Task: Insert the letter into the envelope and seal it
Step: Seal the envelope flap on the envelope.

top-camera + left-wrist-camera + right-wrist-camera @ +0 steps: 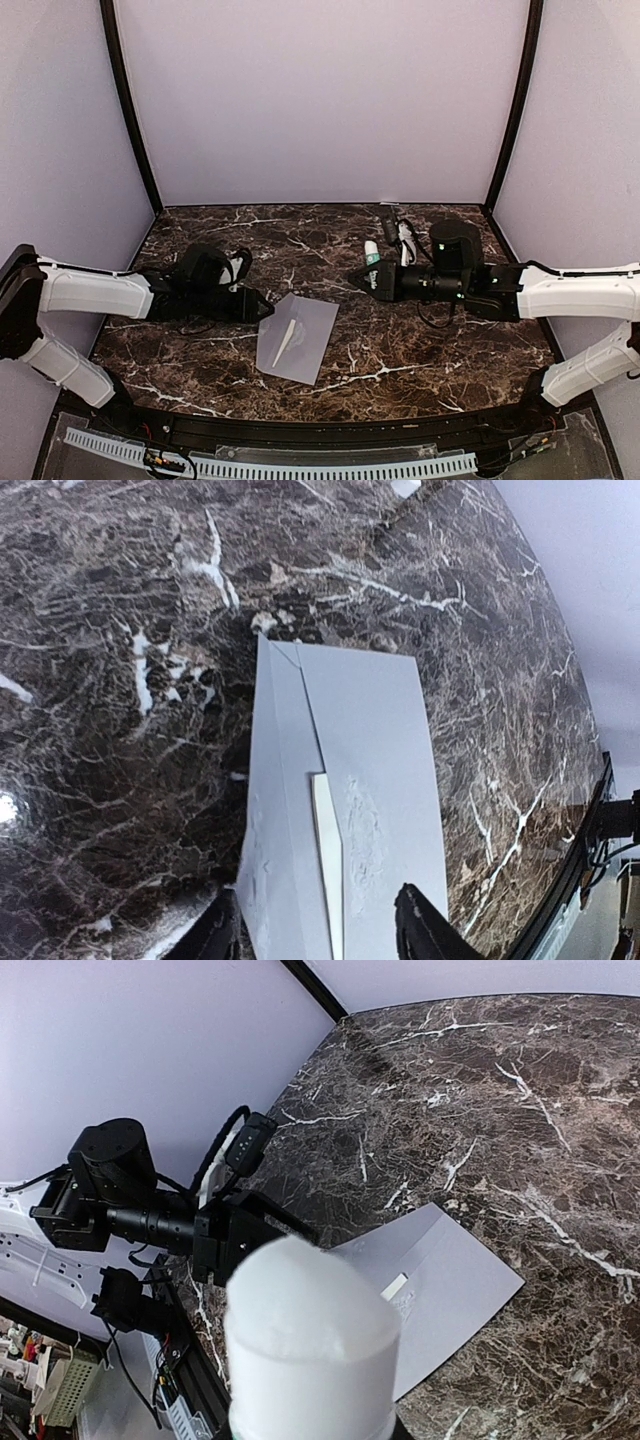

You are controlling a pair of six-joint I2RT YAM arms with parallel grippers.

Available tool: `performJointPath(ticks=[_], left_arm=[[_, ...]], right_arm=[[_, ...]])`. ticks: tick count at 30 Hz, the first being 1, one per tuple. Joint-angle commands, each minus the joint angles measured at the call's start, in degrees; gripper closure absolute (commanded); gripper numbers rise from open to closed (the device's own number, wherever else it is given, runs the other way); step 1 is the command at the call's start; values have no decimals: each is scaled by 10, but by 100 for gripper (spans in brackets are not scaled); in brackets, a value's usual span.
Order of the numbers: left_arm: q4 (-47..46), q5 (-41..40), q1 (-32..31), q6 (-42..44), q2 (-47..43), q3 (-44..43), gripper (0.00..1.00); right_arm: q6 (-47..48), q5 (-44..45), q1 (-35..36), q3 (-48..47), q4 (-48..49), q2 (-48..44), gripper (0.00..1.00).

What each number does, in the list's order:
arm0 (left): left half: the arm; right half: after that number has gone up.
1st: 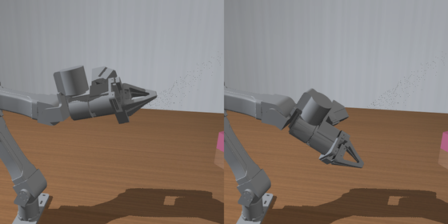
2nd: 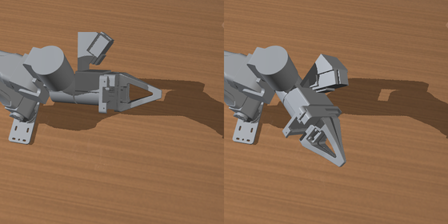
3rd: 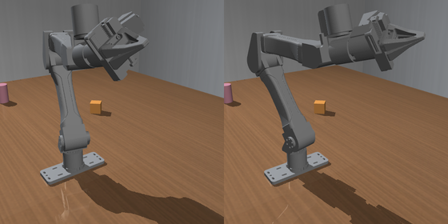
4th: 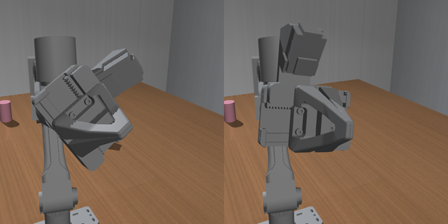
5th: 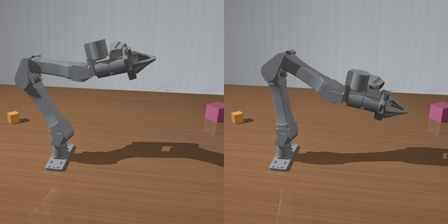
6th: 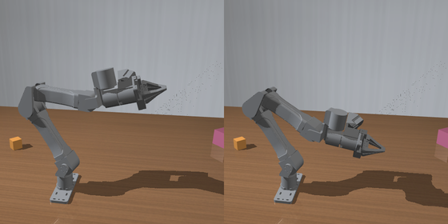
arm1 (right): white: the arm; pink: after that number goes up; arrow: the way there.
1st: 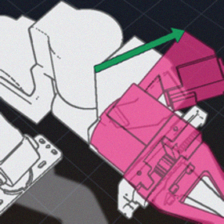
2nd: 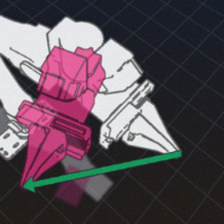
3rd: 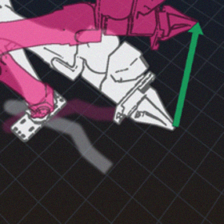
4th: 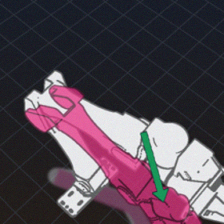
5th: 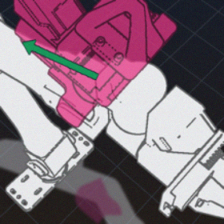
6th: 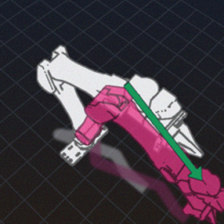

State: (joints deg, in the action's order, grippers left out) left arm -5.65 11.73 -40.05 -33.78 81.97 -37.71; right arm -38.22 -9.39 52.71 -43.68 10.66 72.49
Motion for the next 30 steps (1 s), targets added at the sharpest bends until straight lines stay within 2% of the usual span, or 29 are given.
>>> performJointPath(ticks=[1,10,20,30], left_arm=[[23,-6,28,5,-30,1,50],[32,19,93,15,7,5,65],[25,70,96,32,69,-9,75],[7,146,95,56,95,-23,83]], right_arm=[[-1,-5,-4,0,26,6,100],[-1,-6,-4,-3,28,10,100],[-1,-6,-4,0,27,8,100],[-4,-8,-4,3,34,15,100]])
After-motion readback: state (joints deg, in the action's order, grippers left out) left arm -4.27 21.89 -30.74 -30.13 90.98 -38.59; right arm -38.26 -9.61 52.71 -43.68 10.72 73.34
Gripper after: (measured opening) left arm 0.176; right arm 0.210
